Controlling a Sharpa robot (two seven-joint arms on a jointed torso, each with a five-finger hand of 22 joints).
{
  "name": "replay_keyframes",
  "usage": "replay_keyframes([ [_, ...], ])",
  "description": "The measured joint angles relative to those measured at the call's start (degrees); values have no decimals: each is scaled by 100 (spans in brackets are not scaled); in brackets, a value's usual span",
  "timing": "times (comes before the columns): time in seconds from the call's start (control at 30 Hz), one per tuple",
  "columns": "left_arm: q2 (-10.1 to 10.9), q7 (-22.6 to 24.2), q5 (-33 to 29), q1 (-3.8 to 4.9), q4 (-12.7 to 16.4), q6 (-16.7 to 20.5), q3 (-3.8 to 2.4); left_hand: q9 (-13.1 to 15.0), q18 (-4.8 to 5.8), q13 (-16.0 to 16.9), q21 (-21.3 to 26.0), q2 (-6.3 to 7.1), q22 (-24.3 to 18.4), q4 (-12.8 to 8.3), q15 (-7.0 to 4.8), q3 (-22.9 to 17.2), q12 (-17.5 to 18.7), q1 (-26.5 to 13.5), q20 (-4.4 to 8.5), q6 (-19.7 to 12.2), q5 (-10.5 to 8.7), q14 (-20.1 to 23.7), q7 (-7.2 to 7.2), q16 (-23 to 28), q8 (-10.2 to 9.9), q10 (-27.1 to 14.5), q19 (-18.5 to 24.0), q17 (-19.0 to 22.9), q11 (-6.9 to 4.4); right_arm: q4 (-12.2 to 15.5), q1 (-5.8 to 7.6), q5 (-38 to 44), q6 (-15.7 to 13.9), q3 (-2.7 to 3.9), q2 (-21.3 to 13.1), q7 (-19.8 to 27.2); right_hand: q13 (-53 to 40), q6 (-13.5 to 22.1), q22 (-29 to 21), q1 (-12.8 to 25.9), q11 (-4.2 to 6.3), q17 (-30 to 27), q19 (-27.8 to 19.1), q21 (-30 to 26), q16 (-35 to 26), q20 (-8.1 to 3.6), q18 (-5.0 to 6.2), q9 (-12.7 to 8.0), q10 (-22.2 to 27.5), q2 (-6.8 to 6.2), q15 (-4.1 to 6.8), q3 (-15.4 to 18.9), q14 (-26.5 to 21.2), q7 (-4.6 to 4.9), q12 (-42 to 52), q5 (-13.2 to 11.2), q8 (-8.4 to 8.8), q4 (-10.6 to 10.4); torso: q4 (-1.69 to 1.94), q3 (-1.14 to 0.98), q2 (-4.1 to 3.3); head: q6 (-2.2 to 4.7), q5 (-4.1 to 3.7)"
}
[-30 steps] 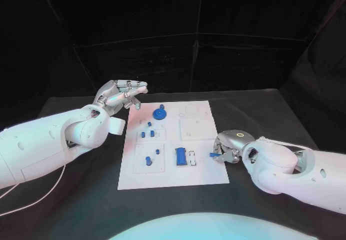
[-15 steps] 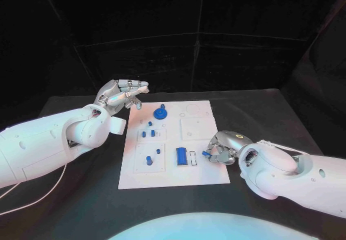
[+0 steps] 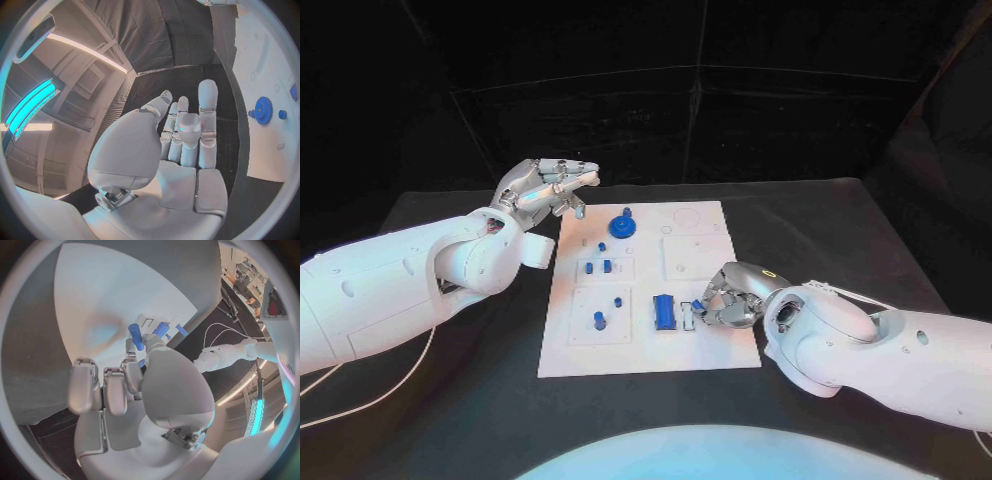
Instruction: Assemble the parts on the task board
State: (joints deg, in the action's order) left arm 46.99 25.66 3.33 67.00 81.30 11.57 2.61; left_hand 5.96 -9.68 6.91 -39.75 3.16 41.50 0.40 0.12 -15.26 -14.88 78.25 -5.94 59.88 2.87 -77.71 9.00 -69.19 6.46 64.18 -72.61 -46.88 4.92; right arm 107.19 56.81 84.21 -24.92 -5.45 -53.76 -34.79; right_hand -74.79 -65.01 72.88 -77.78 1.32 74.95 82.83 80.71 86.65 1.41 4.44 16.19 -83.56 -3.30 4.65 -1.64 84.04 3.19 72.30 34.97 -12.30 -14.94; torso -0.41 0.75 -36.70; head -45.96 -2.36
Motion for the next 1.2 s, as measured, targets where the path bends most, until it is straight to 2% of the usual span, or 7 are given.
replay_keyframes([
  [0.23, 4, -1, 0, 0, 12, -2, 0, 0, 0, 5, 0, 0, 0, 0, 0, 0, -22, 0, 0, 0, 0, 0, 0, 0, 0, 0, 0, 0, 0, -177, 0, -168, 39, 0, 201, -7, -18, -44, 0, 93, 12, -1, 0, 0, 21, 0, 0, 85, -29, -9, 0, 8, 0, -23, 141, 31, -75, -56, 0, 3, 0, 0, 2],
  [0.4, 7, -6, 0, 0, 16, -16, 0, -5, 0, 5, 0, 0, 0, -16, 0, 16, -22, 0, 0, 0, 0, 0, 0, 0, 0, -21, 0, 15, 21, -249, 0, -241, 71, 0, 302, -14, -17, -66, 6, 164, 18, -1, 0, 0, 21, 0, 0, 139, -34, -14, 19, 23, -19, -39, 163, 30, -101, -90, -1, 2, 0, -16, 53],
  [0.83, 5, -23, 0, 0, 23, -86, 0, -11, 0, 4, 0, 0, -16, -16, 0, 16, -22, 0, 0, 0, 0, 0, 0, 0, 0, -42, 0, 22, 0, -348, 3, -201, 84, 3, 404, -57, -18, -134, 5, 333, 22, -2, 21, 0, 43, -21, -1, 243, -39, -23, 39, 83, 2, -94, 129, -137, -169, -164, -8, -5, -2, -14, 58],
  [1.0, 4, -26, 0, 0, 23, -102, 0, -12, 0, 4, 0, 0, -16, -16, 0, 16, -22, 0, 0, 0, 0, 0, 0, 0, 0, -42, 0, 21, 0, -352, 0, -175, 103, 0, 420, -68, -17, -146, 5, 524, 22, -2, 21, 0, 43, -21, 0, 308, -38, -8, 39, 217, 1, -104, 110, -354, -202, -164, -10, -9, -2, -23, 57],
  [1.2, 3, -29, 0, 0, 22, -117, 0, -11, 0, 3, 24, -22, -16, -16, 21, 16, -22, 22, 0, -22, 0, 21, 21, 0, 0, -42, 0, 21, 0, -351, 0, -148, 121, 0, 425, -72, -21, -132, 5, 748, 21, -2, 21, 0, 42, -21, 0, 389, -38, 70, 38, 406, 1, -89, 107, -957, -213, -148, -12, -9, -2, -25, 58],
])
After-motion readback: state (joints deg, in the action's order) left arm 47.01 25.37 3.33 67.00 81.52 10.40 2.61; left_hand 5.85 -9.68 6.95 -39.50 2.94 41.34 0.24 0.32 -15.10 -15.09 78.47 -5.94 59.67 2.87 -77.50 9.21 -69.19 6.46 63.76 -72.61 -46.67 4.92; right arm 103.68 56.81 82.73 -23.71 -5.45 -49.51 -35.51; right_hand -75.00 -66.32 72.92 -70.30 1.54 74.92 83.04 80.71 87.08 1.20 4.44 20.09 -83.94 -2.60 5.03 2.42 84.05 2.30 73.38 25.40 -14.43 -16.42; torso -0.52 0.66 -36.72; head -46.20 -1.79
